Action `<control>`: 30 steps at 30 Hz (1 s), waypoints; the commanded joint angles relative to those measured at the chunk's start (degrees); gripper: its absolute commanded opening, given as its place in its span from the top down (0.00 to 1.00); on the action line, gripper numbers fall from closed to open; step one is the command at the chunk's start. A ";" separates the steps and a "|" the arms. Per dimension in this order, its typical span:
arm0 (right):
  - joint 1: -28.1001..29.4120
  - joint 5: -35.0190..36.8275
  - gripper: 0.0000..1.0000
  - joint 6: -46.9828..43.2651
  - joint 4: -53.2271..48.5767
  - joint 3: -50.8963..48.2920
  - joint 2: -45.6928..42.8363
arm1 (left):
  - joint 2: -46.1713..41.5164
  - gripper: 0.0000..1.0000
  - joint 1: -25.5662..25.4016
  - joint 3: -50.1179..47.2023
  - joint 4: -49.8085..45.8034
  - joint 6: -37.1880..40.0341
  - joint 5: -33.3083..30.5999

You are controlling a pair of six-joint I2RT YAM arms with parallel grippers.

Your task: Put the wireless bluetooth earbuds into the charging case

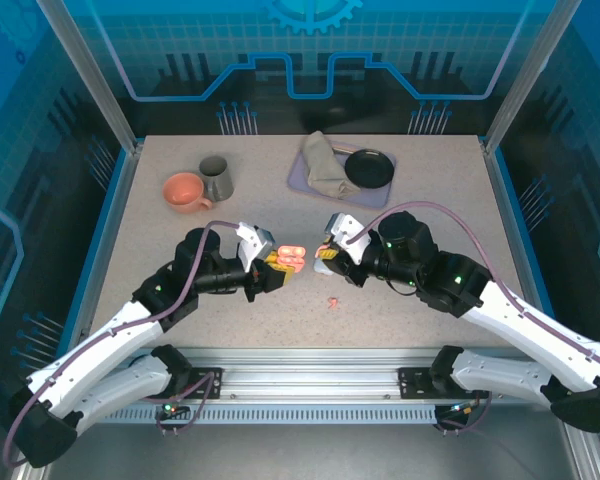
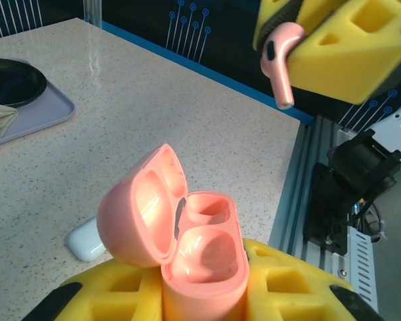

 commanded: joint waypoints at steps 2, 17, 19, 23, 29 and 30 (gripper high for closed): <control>4.48 6.53 0.78 -3.71 4.17 2.09 0.76 | 0.00 1.00 -0.33 1.39 3.91 -1.25 2.18; 9.50 9.23 0.78 -6.61 8.08 4.66 6.42 | -1.90 1.00 -0.31 -0.81 6.14 2.12 4.01; 9.86 9.26 0.78 -6.82 7.88 5.10 6.95 | -2.49 1.00 -0.33 -1.28 6.53 2.99 3.86; 10.74 9.73 0.78 -7.19 7.50 5.94 7.88 | -2.99 1.00 -0.33 -1.24 6.12 4.10 3.83; 11.44 10.58 0.78 -7.54 7.77 6.70 9.06 | -3.25 1.00 -0.33 -1.23 5.68 4.56 4.09; 11.58 10.77 0.78 -7.66 7.78 6.86 9.27 | -3.25 1.00 -0.33 -1.23 5.71 4.56 4.07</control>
